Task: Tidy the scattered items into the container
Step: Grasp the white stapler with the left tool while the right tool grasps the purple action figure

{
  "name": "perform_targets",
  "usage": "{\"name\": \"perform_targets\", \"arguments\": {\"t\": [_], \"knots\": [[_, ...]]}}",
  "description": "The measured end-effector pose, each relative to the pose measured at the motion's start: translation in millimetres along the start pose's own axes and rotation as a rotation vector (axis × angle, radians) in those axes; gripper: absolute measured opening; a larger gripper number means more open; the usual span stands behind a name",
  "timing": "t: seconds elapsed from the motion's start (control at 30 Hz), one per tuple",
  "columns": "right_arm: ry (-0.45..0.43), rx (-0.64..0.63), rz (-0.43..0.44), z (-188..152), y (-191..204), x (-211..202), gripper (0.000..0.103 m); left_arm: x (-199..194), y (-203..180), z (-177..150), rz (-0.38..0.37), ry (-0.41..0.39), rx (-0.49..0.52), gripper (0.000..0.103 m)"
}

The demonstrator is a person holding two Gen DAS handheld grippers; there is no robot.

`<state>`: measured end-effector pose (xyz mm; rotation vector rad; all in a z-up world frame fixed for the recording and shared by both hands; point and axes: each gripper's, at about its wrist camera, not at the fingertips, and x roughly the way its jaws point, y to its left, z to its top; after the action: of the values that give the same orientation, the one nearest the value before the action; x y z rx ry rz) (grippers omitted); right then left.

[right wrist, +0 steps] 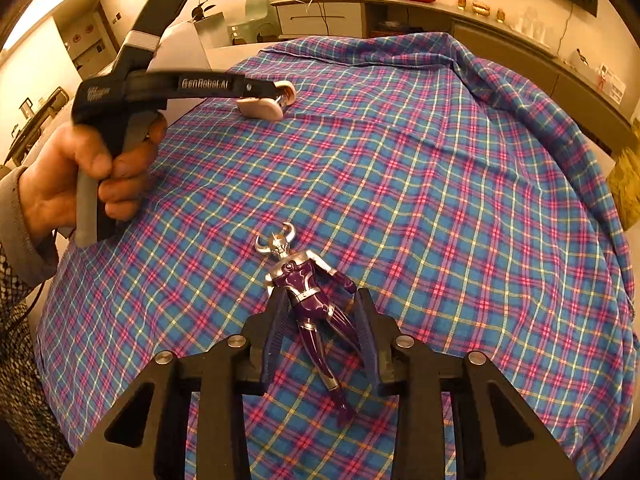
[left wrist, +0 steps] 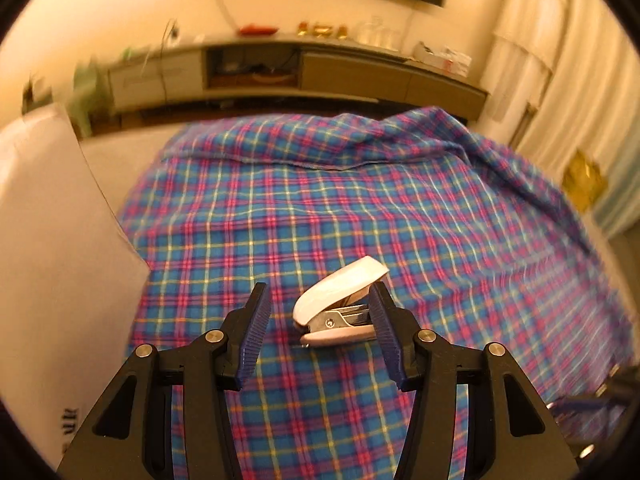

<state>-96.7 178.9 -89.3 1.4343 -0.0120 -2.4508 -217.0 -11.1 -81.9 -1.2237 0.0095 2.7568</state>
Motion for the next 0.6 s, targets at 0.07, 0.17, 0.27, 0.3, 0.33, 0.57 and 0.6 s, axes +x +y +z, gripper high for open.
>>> {"name": "perform_targets", "arguments": {"t": [0.07, 0.17, 0.27, 0.3, 0.33, 0.57, 0.6], "knots": [[0.002, -0.015, 0.005, -0.9, 3.6, -2.1, 0.033, -7.3, -11.6, -6.3, 0.011, -0.011, 0.065, 0.052], [0.001, -0.023, 0.013, -3.2, 6.4, -4.5, 0.033, -10.7, -28.4, -21.4, 0.006, 0.028, 0.164, 0.053], [-0.003, -0.024, 0.021, -5.7, 6.7, -5.4, 0.033, -15.5, -32.2, -29.1, 0.002, 0.029, 0.199, 0.053], [-0.007, -0.025, 0.017, -6.2, 6.4, -5.2, 0.034, -20.3, -30.0, -27.7, -0.011, 0.016, 0.19, 0.053], [-0.007, -0.028, 0.014, -7.0, 6.4, -4.9, 0.036, -24.4, -27.3, -25.7, -0.029, 0.007, 0.18, 0.053], [-0.022, -0.042, 0.011, -8.8, 8.6, 1.2, 0.058, -27.7, -25.4, -17.3, -0.07, -0.017, 0.265, 0.055], [-0.027, -0.045, 0.007, -9.1, 9.9, 1.7, 0.058, -23.3, -28.7, -18.6, -0.074, -0.012, 0.288, 0.055]]}}
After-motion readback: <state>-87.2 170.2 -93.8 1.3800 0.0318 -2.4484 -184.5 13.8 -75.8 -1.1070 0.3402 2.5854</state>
